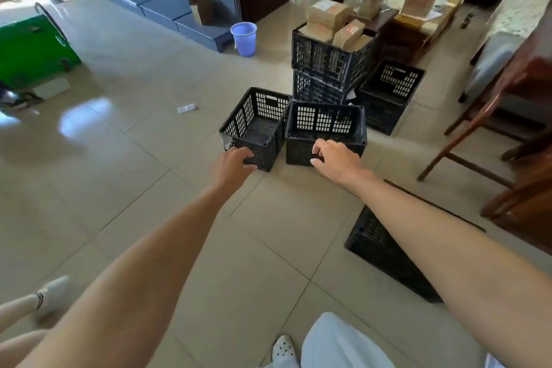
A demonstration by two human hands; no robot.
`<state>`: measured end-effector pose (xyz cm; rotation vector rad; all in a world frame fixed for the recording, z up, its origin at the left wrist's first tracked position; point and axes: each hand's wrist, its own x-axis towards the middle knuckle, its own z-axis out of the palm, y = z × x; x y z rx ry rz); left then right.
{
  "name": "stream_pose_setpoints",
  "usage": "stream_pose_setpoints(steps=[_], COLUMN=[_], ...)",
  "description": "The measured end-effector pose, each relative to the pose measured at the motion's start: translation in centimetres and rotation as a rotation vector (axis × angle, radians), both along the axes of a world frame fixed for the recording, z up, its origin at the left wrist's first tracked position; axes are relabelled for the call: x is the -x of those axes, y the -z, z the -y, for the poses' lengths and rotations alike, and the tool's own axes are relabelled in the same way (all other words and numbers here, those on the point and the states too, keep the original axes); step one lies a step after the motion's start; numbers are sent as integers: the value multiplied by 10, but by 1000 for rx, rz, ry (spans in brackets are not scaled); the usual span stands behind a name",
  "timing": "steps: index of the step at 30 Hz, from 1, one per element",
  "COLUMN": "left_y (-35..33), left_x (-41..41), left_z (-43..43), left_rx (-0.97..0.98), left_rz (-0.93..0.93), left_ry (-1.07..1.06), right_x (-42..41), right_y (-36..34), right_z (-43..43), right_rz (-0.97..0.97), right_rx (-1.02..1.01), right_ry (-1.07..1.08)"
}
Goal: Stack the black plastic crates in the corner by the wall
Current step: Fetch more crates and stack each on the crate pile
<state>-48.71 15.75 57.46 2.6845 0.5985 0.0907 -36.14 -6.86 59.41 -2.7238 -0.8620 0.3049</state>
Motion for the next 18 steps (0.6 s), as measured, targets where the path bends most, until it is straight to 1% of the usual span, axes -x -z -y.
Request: stream_pose_setpoints(steps=[2,5,9,11,14,18], left_y=[5,25,57,63,58,61], left_x=[-50,-120,-203,-249,-325,-406], left_z=[-21,-63,-134,-165,-204,-256], left_rx=[10,45,101,115,123,133], left_rz=[14,-13,-73,-105,-96,-105], left_ry=[24,29,-44,-60,-64,-56], right_x=[-44,-111,-205,-255,-329,-405], right_y=[12,34,54,57,60,73], right_z=[-22,-60,-118,-148,-195,-259], right_rz=[-29,-64,-106,-130,-150,-200], right_rx=[15,38,51,58,51,51], right_ry=[25,19,-5,-19,-14,-1])
